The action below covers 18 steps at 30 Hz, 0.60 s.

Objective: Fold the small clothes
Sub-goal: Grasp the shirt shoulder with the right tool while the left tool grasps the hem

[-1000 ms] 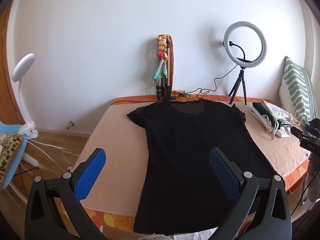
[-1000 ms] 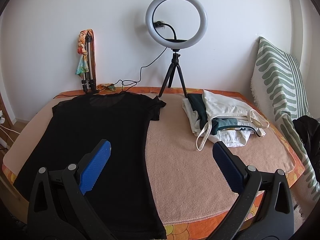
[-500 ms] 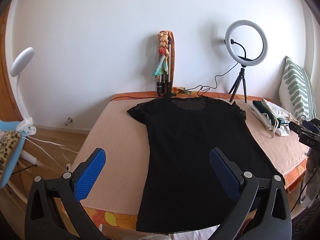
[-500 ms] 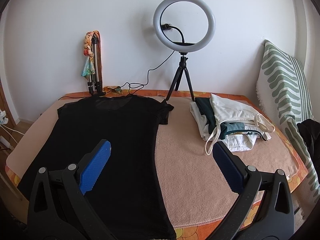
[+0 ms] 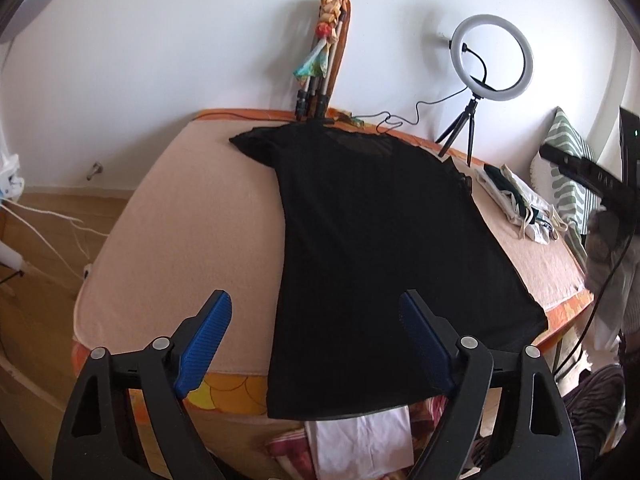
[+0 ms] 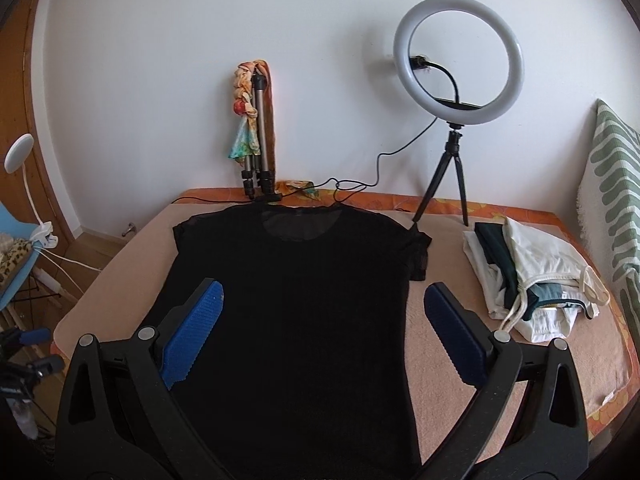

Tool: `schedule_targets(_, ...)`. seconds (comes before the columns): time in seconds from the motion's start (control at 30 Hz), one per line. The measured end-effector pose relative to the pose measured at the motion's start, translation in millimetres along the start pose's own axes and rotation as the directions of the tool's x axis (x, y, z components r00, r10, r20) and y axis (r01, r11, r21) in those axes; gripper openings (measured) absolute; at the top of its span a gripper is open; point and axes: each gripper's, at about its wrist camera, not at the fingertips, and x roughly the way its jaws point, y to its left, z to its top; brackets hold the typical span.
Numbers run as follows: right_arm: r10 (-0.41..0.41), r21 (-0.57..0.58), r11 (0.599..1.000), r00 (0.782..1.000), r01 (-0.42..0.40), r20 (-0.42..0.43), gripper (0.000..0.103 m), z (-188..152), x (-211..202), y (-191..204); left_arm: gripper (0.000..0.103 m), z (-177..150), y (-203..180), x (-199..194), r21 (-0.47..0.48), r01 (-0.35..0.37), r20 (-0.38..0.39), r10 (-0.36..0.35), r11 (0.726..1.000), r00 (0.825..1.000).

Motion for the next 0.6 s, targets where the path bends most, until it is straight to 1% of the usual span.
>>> schedule_targets(0.03,0.02,-0.009,1.0,1.0,-0.02,-0.006,0.103,7.7,5.2,7.2,0.08,-2.7,2.9,2.6,-0.01,0.01,-0.019,-0.011,1.0,1.0)
schedule_targets(0.1,0.064,-0.041,0.997,0.998,-0.064,-0.008,0.103,23.1,16.9,29.8,0.071,-9.7,8.8,8.4,-0.03,0.028,-0.052,-0.029,0.999,0.998)
schedule_targets(0.17,0.095,-0.079,0.992,0.995,-0.095,-0.01,0.103,37.6,28.5,52.7,0.065,-14.3,13.1,13.6,-0.03,0.024,-0.072,-0.026,0.999,0.997)
schedule_targets(0.27,0.141,-0.115,0.983,0.989,-0.144,-0.034,0.103,56.2,47.8,85.7,0.063,-20.8,18.4,21.2,-0.036,0.011,-0.11,-0.014,0.999,0.994)
schedule_targets(0.33,0.18,-0.126,0.974,0.982,-0.186,-0.059,0.103,66.9,60.6,104.3,0.06,-25.4,23.0,26.1,-0.045,0.01,-0.134,-0.016,0.999,0.991)
schedule_targets(0.37,0.193,-0.131,0.971,0.979,-0.2,-0.07,0.103,71.6,68.2,113.1,0.057,-26.9,25.2,28.5,-0.054,0.014,-0.145,-0.022,0.998,0.989)
schedule_targets(0.47,0.212,-0.131,0.965,0.971,-0.226,-0.111,0.101,88.9,97.7,137.5,0.051,-29.4,28.8,32.8,-0.079,0.031,-0.171,-0.045,0.996,0.984)
schedule_targets(0.5,0.221,-0.127,0.963,0.966,-0.238,-0.132,0.097,93.6,108.9,144.7,0.048,-28.7,27.4,33.7,-0.077,0.038,-0.174,-0.051,0.996,0.983)
schedule_targets(0.6,0.233,-0.114,0.959,0.952,-0.259,-0.199,0.094,104.9,147.7,167.5,0.047,-29.0,23.4,37.1,-0.045,0.03,-0.179,-0.037,0.999,0.983)
